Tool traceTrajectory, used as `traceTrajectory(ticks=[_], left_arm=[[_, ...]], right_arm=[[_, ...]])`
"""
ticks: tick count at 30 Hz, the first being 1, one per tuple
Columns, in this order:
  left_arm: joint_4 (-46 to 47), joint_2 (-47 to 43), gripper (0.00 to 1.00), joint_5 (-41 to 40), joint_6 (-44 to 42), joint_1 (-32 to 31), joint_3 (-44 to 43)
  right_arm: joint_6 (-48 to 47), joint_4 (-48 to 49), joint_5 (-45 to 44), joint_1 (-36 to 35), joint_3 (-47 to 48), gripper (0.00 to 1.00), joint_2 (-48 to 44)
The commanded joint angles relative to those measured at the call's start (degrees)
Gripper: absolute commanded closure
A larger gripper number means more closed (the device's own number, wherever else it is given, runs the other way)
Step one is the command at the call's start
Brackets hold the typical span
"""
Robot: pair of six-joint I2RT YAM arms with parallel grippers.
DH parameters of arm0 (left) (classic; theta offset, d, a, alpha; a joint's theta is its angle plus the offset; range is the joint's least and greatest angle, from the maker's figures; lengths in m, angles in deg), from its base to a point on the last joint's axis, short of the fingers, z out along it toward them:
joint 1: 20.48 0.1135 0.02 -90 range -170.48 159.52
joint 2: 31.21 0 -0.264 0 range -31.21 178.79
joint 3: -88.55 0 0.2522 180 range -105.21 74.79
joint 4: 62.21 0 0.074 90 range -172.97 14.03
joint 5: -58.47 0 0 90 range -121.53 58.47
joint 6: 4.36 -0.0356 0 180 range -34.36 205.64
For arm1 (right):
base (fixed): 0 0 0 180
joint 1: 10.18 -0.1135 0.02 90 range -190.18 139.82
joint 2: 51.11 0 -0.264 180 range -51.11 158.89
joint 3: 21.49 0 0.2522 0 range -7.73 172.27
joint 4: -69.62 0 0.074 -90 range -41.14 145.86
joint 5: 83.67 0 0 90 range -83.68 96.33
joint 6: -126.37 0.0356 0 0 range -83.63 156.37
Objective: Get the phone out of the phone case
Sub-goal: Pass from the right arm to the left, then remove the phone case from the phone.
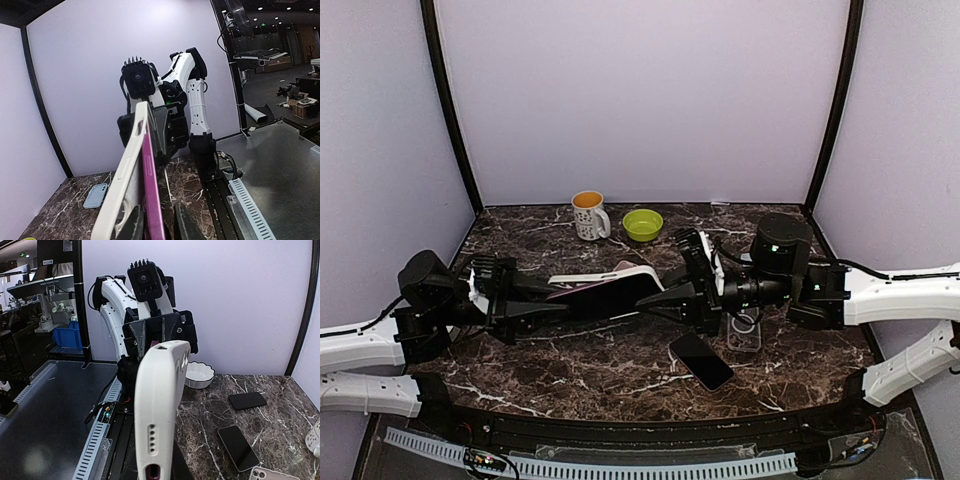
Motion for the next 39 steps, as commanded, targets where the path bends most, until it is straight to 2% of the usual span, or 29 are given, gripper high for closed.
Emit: traceTrajectory(ticks=[1,8,11,15,17,20,21,23,28,32,35,39], left_arm=[[-0.48,0.18,0.79,-1.95,-0.91,-0.1,1.12],[-3.65,0.19,0.85,-3.55,-2.65,-0.16,0.63],[-3.73,0.21,0.98,-3.71,-3.04,-0.18,0.61],[-3.47,0.22,1.0,-3.95,-3.3,-0.28,0.69],[-3.37,0.1,1.0,-4.06,-3.66,-0.25,0.72],[-3.7,-0.2,1.0,-4.2,-4.6,-0.3,0.82],[-3.85,-0.28,1.0,-4.26,-4.85,-0.32,0.78],[-4.68,-0.46,1.0,-4.39,-5.9,-0.33,0.77],[-9.02,-0.86,1.0,-4.67,-10.62,-0.25,0.33],[-15.86,-0.5,1.0,-4.84,-17.78,-0.33,-1.6],[-23.24,0.55,1.0,-5.48,-24.81,-0.43,-3.38],[-27.94,1.66,1.0,-6.89,-31.88,-0.43,-4.62]], right_arm=[[0.35,8.67,3.5,-0.7,3.3,1.0,-0.49],[0.0,8.94,3.03,-0.65,3.3,1.0,-0.49],[-0.07,8.99,3.01,-0.65,3.22,1.0,-0.49],[-0.27,9.52,0.63,-0.73,2.33,1.0,-0.82],[-0.2,9.76,-1.83,-0.74,1.39,0.84,-1.55],[0.21,7.64,-3.96,-0.74,0.29,0.49,-2.77],[0.43,6.39,-4.61,-0.73,0.23,0.42,-3.11],[0.91,3.51,-5.6,-0.73,0.06,0.35,-3.74],[2.69,-0.85,-6.23,-0.9,-1.5,0.28,-5.92],[5.57,-3.61,-7.63,-0.87,-2.17,0.28,-6.99],[7.95,-8.41,-12.65,-0.92,-0.43,0.28,-6.46],[10.12,-14.7,-18.22,-1.01,2.04,0.29,-5.11]])
